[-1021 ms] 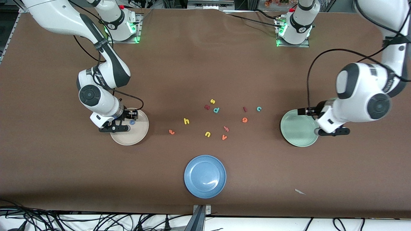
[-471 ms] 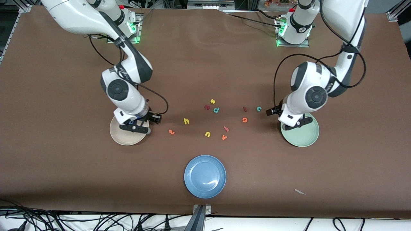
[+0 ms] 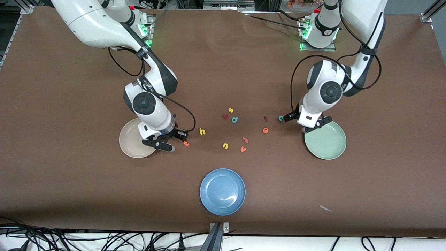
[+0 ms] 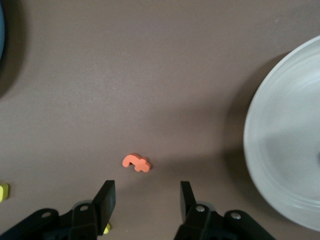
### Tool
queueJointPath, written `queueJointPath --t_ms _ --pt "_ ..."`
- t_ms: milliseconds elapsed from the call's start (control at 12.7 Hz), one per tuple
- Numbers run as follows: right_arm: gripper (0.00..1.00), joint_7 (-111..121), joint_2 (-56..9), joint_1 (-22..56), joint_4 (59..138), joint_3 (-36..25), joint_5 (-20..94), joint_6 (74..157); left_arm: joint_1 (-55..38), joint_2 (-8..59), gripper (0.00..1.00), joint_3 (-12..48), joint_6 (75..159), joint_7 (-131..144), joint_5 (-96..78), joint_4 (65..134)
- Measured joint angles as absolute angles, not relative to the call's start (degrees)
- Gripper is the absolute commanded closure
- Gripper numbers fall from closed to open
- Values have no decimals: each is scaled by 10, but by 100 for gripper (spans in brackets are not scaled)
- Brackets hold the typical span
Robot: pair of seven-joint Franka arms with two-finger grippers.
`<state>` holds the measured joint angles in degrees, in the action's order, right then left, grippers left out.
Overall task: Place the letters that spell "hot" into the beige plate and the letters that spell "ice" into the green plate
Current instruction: 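Grasp the c with the left gripper while the right gripper grasps the 3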
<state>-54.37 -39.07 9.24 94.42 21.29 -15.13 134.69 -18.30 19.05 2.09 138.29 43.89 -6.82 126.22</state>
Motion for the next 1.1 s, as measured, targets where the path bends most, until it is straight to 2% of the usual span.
queueJointPath --t_ms 393,628,707,864,943,1100 --pt "39 -645 -418 99 934 205 -152 1347 -216 195 2 32 1464 538 -68 1298" --pt "39 -689 -432 99 913 203 -152 1347 -230 216 12 32 1512 565 -68 1302" --pt "39 -697 -438 100 904 202 -152 1347 -230 221 21 31 1519 567 -68 1302" --pt "39 -707 -447 109 889 195 -152 1347 -230 229 30 30 1525 568 -68 1302" --pt "39 -710 -452 116 882 192 -152 1347 -230 231 34 30 1527 569 -68 1302" --pt "39 -723 -464 132 871 183 -153 1347 -230 234 34 30 1529 569 -68 1302"
